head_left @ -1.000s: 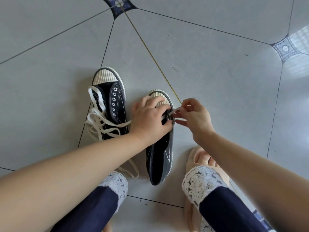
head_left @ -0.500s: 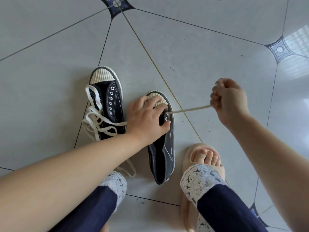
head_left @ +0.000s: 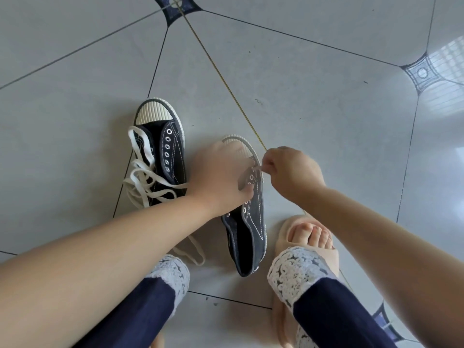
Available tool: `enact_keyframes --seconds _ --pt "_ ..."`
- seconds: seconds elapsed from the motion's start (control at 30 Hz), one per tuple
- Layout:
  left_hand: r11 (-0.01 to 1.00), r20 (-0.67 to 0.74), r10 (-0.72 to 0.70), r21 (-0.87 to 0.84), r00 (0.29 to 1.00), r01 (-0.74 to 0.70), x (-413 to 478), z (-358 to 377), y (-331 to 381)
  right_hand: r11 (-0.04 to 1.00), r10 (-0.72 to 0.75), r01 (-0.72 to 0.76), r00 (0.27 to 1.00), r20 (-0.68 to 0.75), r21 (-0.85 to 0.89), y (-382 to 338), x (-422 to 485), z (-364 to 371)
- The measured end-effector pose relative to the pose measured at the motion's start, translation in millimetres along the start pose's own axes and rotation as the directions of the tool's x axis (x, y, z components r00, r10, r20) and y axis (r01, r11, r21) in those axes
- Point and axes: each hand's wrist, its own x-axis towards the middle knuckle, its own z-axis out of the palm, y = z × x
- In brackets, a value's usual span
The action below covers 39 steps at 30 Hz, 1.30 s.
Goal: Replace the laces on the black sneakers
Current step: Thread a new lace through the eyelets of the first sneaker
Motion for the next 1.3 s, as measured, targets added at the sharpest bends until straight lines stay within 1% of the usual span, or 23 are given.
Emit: enact_keyframes --seconds 0.03,0.13,0.23,0.3,0.37,0.4,0.47,0.53,0.6,0.67,0.8,0.9,1.03,1.1,1.17,1.23,1.3 --pt "1.0 0.008 0.003 0.013 1.0 -0.003 0 0 -1 1.0 0.001 -0.001 1.0 -0.03 -0.006 5 0 -3" --pt "0.999 0.028 0.0 0.046 1.0 -0.001 0 -1 -6 0.995 0.104 -0.103 0.985 -0.134 0.015 33 -2 -21" --pt "0.998 0.027 -0.008 0.06 1.0 0.007 0 -1 -5 0.978 0.204 -0.209 0.945 -0.256 0.009 63 -8 -37" --pt "0.998 0.025 -0.003 0.061 1.0 0.002 2 -2 -2 0.967 0.252 -0.254 0.919 -0.304 0.035 67 -12 -39" --pt "0.998 0.027 0.003 0.055 1.0 -0.004 3 -1 -2 0.956 0.295 -0.28 0.91 -0.292 0.093 61 -11 -33" --pt "0.999 0.027 0.004 0.046 1.0 -0.005 3 -1 -3 0.954 0.298 -0.278 0.921 -0.252 0.114 54 -10 -30" --pt "1.0 0.033 0.005 0.012 0.999 -0.006 2 1 -3 0.967 0.234 -0.219 0.966 -0.107 0.13 36 -7 -23" --pt "1.0 0.05 0.006 -0.027 0.999 -0.005 3 2 -2 0.98 0.116 -0.117 0.993 0.019 0.162 16 -6 -15" --pt "0.999 0.058 0.009 -0.047 0.998 -0.006 4 3 -1 0.98 0.051 -0.064 0.996 0.077 0.188 0 -5 -8" --pt "0.999 0.051 0.015 -0.05 0.999 -0.012 4 4 -2 0.975 0.047 -0.067 0.994 0.097 0.212 -8 -5 -2" --pt "0.998 0.04 0.004 -0.067 0.999 -0.001 4 6 -2 0.947 0.093 -0.11 0.993 0.069 0.3 -9 -5 6" --pt "0.999 0.061 0.005 -0.034 0.998 -0.003 5 5 -2 0.906 0.141 -0.132 0.99 0.007 0.403 -8 -4 12" --pt "1.0 0.084 0.02 0.005 0.996 -0.02 6 2 -4 0.88 0.237 -0.191 0.97 -0.054 0.436 -3 -2 10" --pt "0.999 0.105 0.027 0.022 0.994 -0.029 6 0 -6 0.838 0.336 -0.265 0.94 -0.067 0.478 7 0 0" --pt "0.999 0.12 0.031 0.031 0.992 -0.035 5 -1 -8 0.759 0.467 -0.344 0.879 -0.093 0.553 26 4 -16" --pt "0.999 0.121 0.035 0.034 0.992 -0.039 5 -1 -8 0.707 0.543 -0.363 0.828 -0.138 0.607 45 6 -31" --pt "0.998 0.124 0.036 0.044 0.992 -0.041 6 -1 -6 0.689 0.576 -0.361 0.799 -0.172 0.628 55 5 -36"
